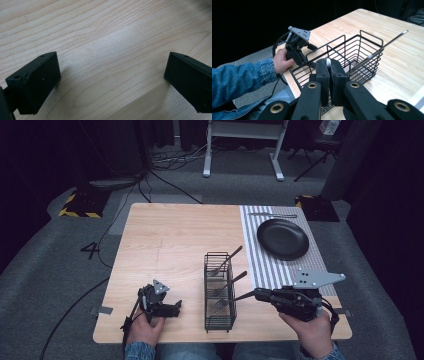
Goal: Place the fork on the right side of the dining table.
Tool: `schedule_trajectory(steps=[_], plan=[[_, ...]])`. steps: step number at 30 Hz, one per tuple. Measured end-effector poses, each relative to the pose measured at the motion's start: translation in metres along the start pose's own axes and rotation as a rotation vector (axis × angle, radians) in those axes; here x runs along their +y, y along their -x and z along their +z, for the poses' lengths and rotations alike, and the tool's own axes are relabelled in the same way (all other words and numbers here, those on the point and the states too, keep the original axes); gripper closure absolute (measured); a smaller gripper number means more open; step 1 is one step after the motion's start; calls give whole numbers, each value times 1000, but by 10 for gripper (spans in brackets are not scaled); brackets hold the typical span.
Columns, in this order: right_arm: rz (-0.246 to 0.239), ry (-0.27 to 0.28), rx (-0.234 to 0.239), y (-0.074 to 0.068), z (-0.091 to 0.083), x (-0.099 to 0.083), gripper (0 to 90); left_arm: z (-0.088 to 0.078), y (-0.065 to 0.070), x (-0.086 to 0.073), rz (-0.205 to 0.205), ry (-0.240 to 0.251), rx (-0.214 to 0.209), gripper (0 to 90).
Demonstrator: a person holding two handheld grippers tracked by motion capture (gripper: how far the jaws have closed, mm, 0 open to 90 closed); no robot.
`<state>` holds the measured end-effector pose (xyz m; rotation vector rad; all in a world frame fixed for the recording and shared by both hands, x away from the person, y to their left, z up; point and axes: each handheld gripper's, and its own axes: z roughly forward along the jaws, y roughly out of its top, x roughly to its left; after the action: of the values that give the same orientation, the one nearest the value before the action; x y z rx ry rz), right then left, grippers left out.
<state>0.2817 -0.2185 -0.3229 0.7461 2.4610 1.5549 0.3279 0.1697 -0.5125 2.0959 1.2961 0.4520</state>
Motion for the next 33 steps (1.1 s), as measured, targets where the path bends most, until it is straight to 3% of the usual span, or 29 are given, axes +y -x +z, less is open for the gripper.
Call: schedule_trajectory(steps=[33], plan=[[2, 102, -47, 9, -57, 25, 872, 0, 0, 1, 1, -2, 2, 4]])
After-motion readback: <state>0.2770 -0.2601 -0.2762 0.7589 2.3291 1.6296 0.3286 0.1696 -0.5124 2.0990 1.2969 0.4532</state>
